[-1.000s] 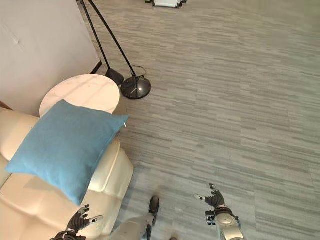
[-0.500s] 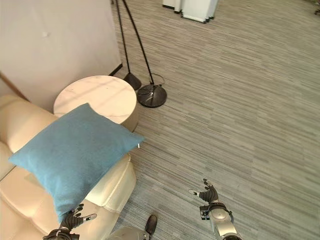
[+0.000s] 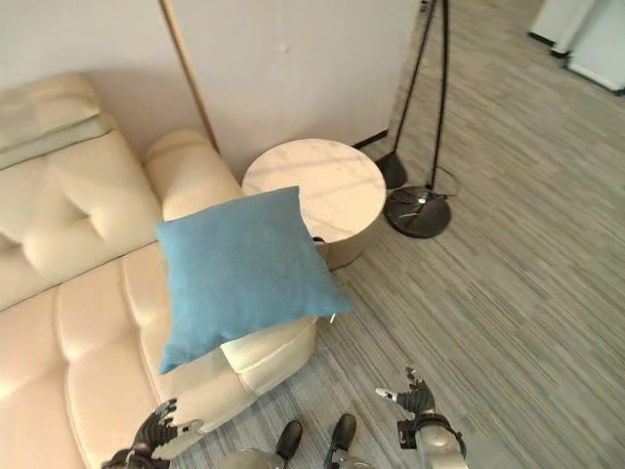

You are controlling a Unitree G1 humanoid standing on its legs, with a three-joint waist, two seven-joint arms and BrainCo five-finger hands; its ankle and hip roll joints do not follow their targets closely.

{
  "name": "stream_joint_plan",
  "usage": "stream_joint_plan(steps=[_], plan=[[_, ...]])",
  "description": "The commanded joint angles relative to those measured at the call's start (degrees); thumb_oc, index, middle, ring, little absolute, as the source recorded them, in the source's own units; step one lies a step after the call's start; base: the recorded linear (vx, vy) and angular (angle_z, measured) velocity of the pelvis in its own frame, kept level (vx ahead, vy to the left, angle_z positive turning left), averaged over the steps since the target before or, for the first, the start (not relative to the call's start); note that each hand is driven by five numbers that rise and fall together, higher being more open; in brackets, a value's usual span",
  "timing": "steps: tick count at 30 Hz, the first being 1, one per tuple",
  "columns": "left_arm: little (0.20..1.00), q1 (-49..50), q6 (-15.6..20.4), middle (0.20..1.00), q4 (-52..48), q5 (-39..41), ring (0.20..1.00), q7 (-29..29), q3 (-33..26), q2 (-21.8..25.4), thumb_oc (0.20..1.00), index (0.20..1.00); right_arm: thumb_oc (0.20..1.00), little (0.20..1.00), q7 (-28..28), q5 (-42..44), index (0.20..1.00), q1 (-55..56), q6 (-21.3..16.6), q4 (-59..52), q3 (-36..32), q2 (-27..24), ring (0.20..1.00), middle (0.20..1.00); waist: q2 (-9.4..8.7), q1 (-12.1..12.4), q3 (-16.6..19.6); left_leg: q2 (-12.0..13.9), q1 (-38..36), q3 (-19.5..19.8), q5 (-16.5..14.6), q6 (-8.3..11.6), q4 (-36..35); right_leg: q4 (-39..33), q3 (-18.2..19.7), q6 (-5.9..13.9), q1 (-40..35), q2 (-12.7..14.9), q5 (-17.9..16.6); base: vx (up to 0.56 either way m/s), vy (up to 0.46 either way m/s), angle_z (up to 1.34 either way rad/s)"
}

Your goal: Pick up all the scattered cushions and arrange them neatly on the sofa.

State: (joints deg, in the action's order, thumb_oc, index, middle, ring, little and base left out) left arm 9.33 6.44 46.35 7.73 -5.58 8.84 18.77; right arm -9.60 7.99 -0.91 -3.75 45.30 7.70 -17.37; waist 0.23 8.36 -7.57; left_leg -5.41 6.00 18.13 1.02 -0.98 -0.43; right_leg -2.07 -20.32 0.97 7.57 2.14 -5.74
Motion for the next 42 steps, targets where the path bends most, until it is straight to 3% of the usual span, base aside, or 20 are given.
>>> stream_joint_plan(steps=[1, 3, 4, 5, 6, 7, 12, 18, 20, 23, 24, 27, 28, 33, 37, 42], plan=[[1.0, -3.47, 1.94, 1.0, -0.28, 0.17, 1.0, -0.58, -0.93, 1.65, 1.0, 1.0, 1.0, 1.0, -1.13, 1.86, 1.0, -0.07, -2.33, -1.64, -2.15, -2.89, 1.0, 1.0, -1.93, 0.1, 1.2, -0.94, 1.76, -3.45, -2.41, 3.9, 3.57, -0.27, 0.16, 6.81, -3.62, 2.0, 6.06, 0.11, -0.05, 0.86], [1.0, -3.77, 2.26, 1.0, -1.04, 0.79, 1.0, -0.72, -0.94, 1.28, 1.0, 1.0, 1.0, 1.0, -1.47, 2.08, 1.0, -0.27, -2.69, -2.32, -2.74, -3.57, 1.0, 1.0, -2.1, -0.62, 1.36, 0.13, 2.03, -8.13, -3.44, 3.57, 5.24, -0.99, -1.18, 6.23, -5.38, 2.1, 6.68, 0.1, -0.022, 0.81], [1.0, -3.79, 2.25, 1.0, -1.04, 0.8, 1.0, -0.72, -0.94, 1.29, 1.0, 1.0, 1.0, 1.0, -1.47, 2.07, 1.0, -0.29, -2.69, -2.32, -2.76, -3.57, 1.0, 1.0, -2.16, -0.84, 1.55, -0.02, 2.35, -7.95, -3.21, 3.52, 5.23, -0.99, -1.39, 6.29, -5.13, 2.23, 6.59, 0.12, 0.027, 0.79], [1.0, -3.79, 2.41, 1.0, -2.3, 1.21, 1.0, -0.57, -0.91, 1.36, 1.0, 1.0, 1.0, 1.0, -1.6, 2.11, 1.0, -0.33, -2.66, -2.85, -3.15, -3.87, 1.0, 1.0, -2.16, -1.36, 1.56, 1.03, 2.16, -13.15, -3.57, 3.06, 5.61, -1.19, -2.14, 6.08, -6.17, 2.25, 6.85, 0.07, 0.024, 0.84], [1.0, -3.78, 2.39, 1.0, -2.32, 1.22, 1.0, -0.57, -0.91, 1.36, 1.0, 1.0, 1.0, 1.0, -1.6, 2.11, 1.0, -0.32, -2.65, -2.86, -3.15, -3.87, 1.0, 1.0, -2.15, -1.27, 1.49, 1.06, 2.1, -13.24, -3.64, 3.06, 5.68, -1.21, -2.05, 6.08, -6.23, 2.22, 6.83, 0.14, 0.038, 0.64], [1.0, -3.94, 2.34, 1.0, -3.24, 1.15, 1.0, -0.41, -0.83, 1.77, 1.0, 1.0, 1.0, 1.0, -1.94, 1.91, 1.0, -0.22, -2.67, -3.3, -3.87, -4.28, 1.0, 1.0, -2.18, -2.01, 1.8, 1.39, 2.9, -18.36, -3.07, 2.52, 5.95, -1.24, -3.8, 5.98, -7.14, 2.38, 7.27, 0.06, 0.019, 0.38], [1.0, -3.48, 2.15, 1.0, -4.08, 0.77, 1.0, -0.27, -1.64, 2.8, 1.0, 1.0, 1.0, 1.0, -2.06, 0.92, 1.0, -0.73, -2.57, -3.53, -4.44, -4.68, 1.0, 1.0, -2.46, -2.23, 2.63, 1.98, 2.05, -21.94, -4.06, 1.91, 5.41, -0.37, -5.24, 5.46, -8.68, 2.64, 8.14, 0.12, 0.077, 0.37], [1.0, -2.43, 1.66, 1.0, -4.26, 0.88, 1.0, -0.34, -3.04, 3.91, 1.0, 1.0, 1.0, 1.0, -2.17, -0.37, 1.0, -1.24, -1.77, -3.68, -4.85, -4.65, 1.0, 1.0, -3.26, -0.71, 3.65, 1.55, 0.6, -21.21, -4.92, 0.93, 4.42, 2.49, -3.73, 6.03, -9.4, 4.07, 8.53, 0.14, 0.128, -0.02], [1.0, -2.13, 1.66, 1.0, -4.91, 1.72, 1.0, -0.65, -4.36, 4.64, 1.0, 1.0, 1.0, 1.0, -2.4, -1.05, 1.0, -2.07, -1.47, -4.48, -5.05, -5.01, 1.0, 1.0, -2.9, 0.24, 3.42, 1.23, 0.15, -19.66, -5.5, 0.27, 4.63, 8.21, -2.7, 6.31, -7.57, 6.04, 8.54, 0.09, 0.15, -0.1], [1.0, -1.51, 2.03, 1.0, -6.29, 1.78, 1.0, -0.95, -5.02, 5.48, 1.0, 1.0, 1.0, 1.0, -2.56, -1.06, 1.0, -1.74, -1.56, -6.89, -5.78, -5.31, 1.0, 1.0, -2.51, -0.72, 3.07, 1.03, -0.71, -16.2, -5.82, -0.2, 4.96, 13.39, 4.36, 6.11, -3.44, 4.91, 9.04, 0.13, 0.086, 0.05], [1.0, -0.71, 2.36, 1.0, -6.96, 1.75, 1.0, -1.17, -5.47, 5.42, 1.0, 1.0, 1.0, 1.0, -2.57, -1.22, 1.0, -1.34, -1.38, -8.15, -5.96, -5.89, 1.0, 1.0, -2.49, -1.48, 2.81, 0.68, -2.78, -13.66, -6.09, -0.11, 4.13, 13.02, 9.6, 6.28, -0.92, 2.51, 9.22, 0.15, 0.014, 0.65], [1.0, -1.15, 2.6, 1.0, -6.6, 2.86, 1.0, -1.58, -6.02, 5.19, 1.0, 1.0, 1.0, 1.0, -2.65, -0.97, 1.0, -1.39, -1.41, -8.71, -5.76, -6.67, 1.0, 1.0, -2.67, -2.36, 2.28, 0.03, -4.64, -10.67, -6.1, 0.37, 3.11, 10.57, 12.38, 6.65, 2.23, 0.82, 7.55, 0.18, -0.037, 0.7], [1.0, -1.42, 2.87, 1.0, -7.09, 3.34, 1.0, -1.92, -6.11, 5.4, 1.0, 1.0, 1.0, 1.0, -3.0, 0.25, 1.0, -1.17, -1.62, -9.23, -6.43, -6.71, 1.0, 1.0, -3.4, -2.74, 1.78, -0.96, -4.96, -8.72, -6.18, 1.26, 3.66, 7.56, 13.27, 7.79, 0.64, 0.86, 6.85, 0.13, -0.062, 0.51], [1.0, -3.97, 3.99, 1.0, -7.14, 5.22, 1.0, -2.62, -5.37, 5.43, 1.0, 1.0, 1.0, 1.0, -1.43, 3.01, 1.0, -4.0, -1.71, -8.55, -2.84, -5.92, 1.0, 1.0, -4.26, -1.67, 3.06, -0.79, -4.93, -6.5, -4.53, 2.37, 0.5, 2.63, 11.54, 7.71, -1.55, 0.48, 5.19, 0.11, -0.099, 0.82], [1.0, -10.09, 3.86, 1.0, -5.81, 5.7, 1.0, -3.4, -2.33, 6.06, 1.0, 1.0, 1.0, 1.0, -1.4, 5.18, 1.0, -7.95, -0.92, -5.22, 0.88, -4.48, 1.0, 1.0, -3.8, -1.79, 3.37, -0.06, -5.15, -5.32, -2.69, 3.15, -3.09, -0.63, 9.09, 7.34, -2.67, 0.15, 4.44, 0.11, -0.068, 0.37], [1.0, -17.18, 4.0, 1.0, -4.48, 7.18, 1.0, -5.02, 0.88, 5.18, 1.0, 1.0, 1.0, 1.0, -2.0, 8.1, 1.0, -13.45, -1.06, -2.8, 4.35, -1.53, 1.0, 1.0, -3.35, -2.62, 2.23, 0.44, -3.36, -5.54, -1.52, 3.32, -4.53, -2.28, 9.02, 7.27, -0.91, -0.45, 3.31, -0.05, -0.007, 0.13]])
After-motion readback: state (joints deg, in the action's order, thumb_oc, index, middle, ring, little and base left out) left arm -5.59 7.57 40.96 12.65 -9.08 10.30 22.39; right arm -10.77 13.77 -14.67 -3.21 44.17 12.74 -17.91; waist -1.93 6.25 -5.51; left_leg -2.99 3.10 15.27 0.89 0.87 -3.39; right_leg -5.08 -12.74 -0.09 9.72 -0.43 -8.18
